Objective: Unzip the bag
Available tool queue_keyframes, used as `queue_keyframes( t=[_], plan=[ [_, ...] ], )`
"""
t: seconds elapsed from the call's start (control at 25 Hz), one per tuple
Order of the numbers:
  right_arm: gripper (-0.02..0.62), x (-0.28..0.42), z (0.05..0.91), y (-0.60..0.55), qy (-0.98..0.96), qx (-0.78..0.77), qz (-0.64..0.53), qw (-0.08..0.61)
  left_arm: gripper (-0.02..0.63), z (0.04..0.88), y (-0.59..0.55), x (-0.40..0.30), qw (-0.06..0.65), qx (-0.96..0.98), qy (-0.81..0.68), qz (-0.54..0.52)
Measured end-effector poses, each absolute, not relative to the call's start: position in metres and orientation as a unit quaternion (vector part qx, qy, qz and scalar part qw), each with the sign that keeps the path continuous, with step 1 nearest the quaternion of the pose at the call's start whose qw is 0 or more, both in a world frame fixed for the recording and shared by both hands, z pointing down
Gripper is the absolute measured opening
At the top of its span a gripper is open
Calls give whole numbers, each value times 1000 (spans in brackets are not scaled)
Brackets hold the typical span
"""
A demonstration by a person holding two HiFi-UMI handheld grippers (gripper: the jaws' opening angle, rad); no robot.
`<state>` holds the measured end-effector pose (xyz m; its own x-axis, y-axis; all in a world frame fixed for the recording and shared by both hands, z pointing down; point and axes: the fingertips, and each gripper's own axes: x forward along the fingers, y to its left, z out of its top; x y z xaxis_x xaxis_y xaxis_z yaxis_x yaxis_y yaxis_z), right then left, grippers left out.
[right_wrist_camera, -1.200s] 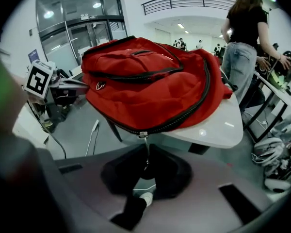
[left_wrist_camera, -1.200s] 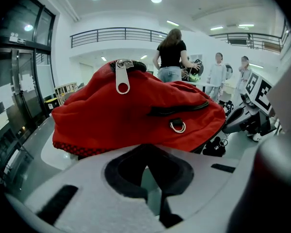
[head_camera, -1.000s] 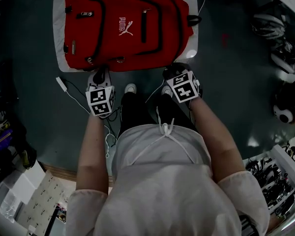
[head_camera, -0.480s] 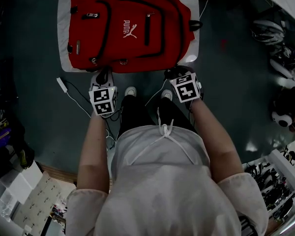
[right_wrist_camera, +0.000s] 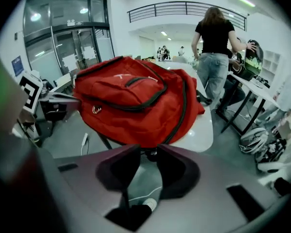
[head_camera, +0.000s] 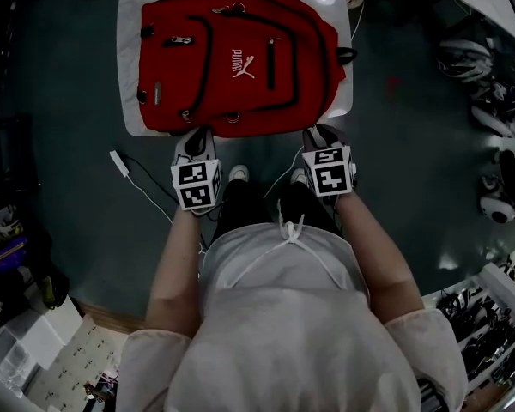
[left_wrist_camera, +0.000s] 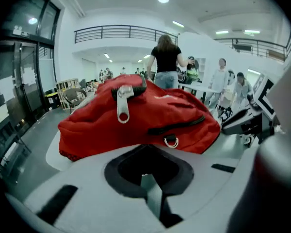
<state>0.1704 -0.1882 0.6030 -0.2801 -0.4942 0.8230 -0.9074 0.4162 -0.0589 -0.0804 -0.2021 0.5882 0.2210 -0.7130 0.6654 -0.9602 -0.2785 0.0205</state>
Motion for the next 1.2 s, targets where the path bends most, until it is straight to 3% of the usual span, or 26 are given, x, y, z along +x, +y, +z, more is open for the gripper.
queue_keyframes(
  t=[0.36,0.8,1.2],
  plan=[
    [49,132,493,-230,-787,523,219,245,20,459,-239,-38,147,825,-524,151],
    [35,118,346,-269,-816,558,114,99,21,304,-267,-14,30,865,-499,43],
    [29,109,293,-275,-827,555,65,65,20,243,-268,-3,-23,871,-490,2]
  ],
)
